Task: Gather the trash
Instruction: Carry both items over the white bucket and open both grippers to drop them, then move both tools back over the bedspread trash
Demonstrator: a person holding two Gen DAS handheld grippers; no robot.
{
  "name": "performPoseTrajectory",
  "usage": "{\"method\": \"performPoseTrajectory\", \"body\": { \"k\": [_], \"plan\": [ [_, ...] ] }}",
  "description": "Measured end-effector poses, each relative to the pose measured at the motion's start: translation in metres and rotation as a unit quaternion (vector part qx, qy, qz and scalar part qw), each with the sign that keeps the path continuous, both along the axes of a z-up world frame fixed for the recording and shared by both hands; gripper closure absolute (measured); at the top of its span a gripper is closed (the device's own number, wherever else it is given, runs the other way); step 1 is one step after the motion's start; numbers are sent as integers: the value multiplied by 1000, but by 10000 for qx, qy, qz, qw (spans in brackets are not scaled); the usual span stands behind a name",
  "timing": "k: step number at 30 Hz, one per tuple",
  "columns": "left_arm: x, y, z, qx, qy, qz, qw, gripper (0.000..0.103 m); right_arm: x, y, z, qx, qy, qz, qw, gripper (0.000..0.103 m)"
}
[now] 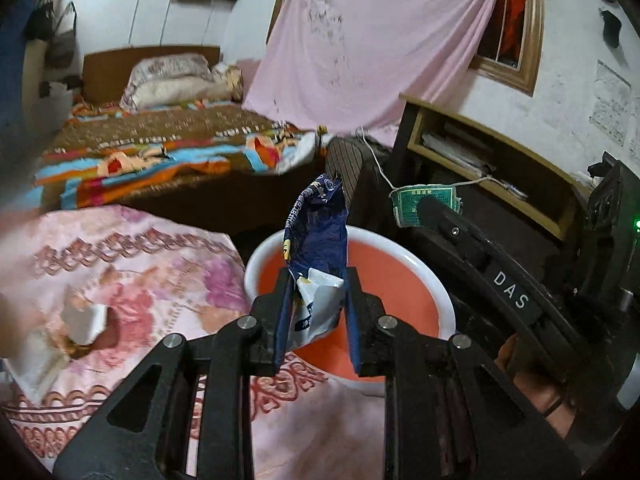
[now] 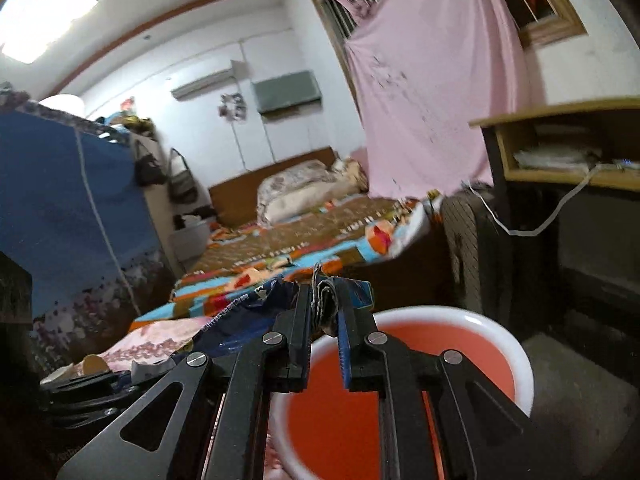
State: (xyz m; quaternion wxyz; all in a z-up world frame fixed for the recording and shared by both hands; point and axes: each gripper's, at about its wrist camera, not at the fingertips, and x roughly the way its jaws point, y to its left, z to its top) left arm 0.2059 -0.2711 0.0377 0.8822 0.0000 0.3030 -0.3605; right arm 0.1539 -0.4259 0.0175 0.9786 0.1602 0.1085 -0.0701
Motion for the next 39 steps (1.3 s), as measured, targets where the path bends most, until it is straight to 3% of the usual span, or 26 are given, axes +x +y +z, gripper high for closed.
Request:
{"method": "performPoseTrajectory", "body": {
  "k": [3, 5, 11, 14, 17, 19, 22, 24, 26, 27, 29, 32, 33, 39],
  "plan": [
    [5, -6, -5, 69, 202, -3, 9998, 89, 2, -6, -4, 150, 201, -42, 9997, 90],
    [8, -9, -8, 74, 310, 20, 9995, 81, 4, -8, -7, 222, 309, -66, 9993, 86],
    [12, 0, -12, -46, 473, 148, 9988, 73, 7, -6, -9, 257, 489, -97, 9984, 77],
    [10, 11, -9, -104, 350, 347, 9987, 68, 7, -2, -8, 221, 503, -95, 9984, 76],
    [7, 28, -4, -173, 89, 661, 9976, 61, 7, 1, -4, 143, 408, -81, 9990, 66],
    [6, 39, 0, -217, -100, 886, 9958, 54, 4, 6, 1, 81, 260, -41, 9996, 59],
    [1, 59, 8, -289, -439, 1270, 9905, 44, 1, 17, 9, -72, 43, 16, 10000, 57],
    [-3, 75, 13, -319, -706, 1556, 9848, 37, 0, 23, 14, -163, -109, 55, 9998, 55],
    [-8, 91, 18, -350, -938, 1829, 9780, 29, -3, 32, 20, -241, -290, 124, 9992, 41],
    [-11, 100, 21, -384, -1063, 1967, 9739, 27, -5, 37, 22, -279, -407, 165, 9986, 25],
    [-15, 117, 24, -424, -1233, 2207, 9666, 14, -9, 46, 28, -351, -678, 260, 9967, 20],
    [-27, 140, 27, -469, -1543, 2570, 9529, 11, -12, 62, 35, -493, -973, 440, 9931, 12],
    [-30, 148, 28, -453, -1635, 2662, 9488, 11, -13, 67, 36, -526, -1070, 485, 9917, 2],
    [-50, 189, 29, -410, -1997, 3150, 9269, 11, -16, 102, 43, -695, -1526, 827, 9824, 0]
  ]
}}
